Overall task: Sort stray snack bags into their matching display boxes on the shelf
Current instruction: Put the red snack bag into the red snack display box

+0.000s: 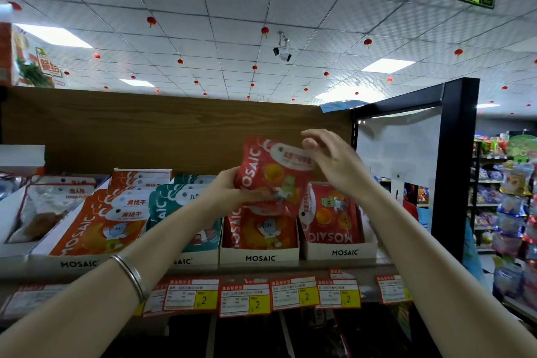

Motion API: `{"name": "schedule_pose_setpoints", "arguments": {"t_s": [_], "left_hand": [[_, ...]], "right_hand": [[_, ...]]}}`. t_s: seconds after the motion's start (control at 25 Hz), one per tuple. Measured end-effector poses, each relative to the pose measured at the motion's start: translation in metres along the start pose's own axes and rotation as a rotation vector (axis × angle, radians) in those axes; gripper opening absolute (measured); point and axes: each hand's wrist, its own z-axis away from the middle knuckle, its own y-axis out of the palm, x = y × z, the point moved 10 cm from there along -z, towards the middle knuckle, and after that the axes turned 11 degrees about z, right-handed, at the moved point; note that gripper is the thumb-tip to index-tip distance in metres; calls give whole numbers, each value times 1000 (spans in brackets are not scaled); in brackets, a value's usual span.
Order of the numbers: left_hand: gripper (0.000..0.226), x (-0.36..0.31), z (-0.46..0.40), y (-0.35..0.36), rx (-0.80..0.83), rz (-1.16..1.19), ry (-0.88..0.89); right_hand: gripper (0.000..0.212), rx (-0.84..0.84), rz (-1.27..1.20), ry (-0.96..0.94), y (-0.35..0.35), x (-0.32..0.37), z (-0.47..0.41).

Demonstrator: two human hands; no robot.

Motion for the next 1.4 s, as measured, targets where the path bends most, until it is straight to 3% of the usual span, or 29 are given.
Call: {"name": "schedule_pose_setpoints", "arguments": {"t_s": [0.08,0.24,0.4,0.6,0.92,1.2,1.4], "left_hand": [[49,6,-2,-19,-123,116,-6],[49,21,-5,-37,-275,254,-9],[49,21,-2,-37,-290,224,14],[48,23,0,-42,-314,228,16],[39,23,-2,-42,-306,217,21],[34,22,-1,-41,-302,204,29],[40,22,0,-41,-301,205,23]], "right_hand": [[38,1,23,98,-1,-30,7],[46,177,201,166,35,-71,24],[66,265,452,63,59,-73,28],[67,270,548,-1,66,-71,30],[86,384,581,18,73,-83,35],[71,449,496,54,76,-83,33],[82,445,408,60,64,-76,25]]}}
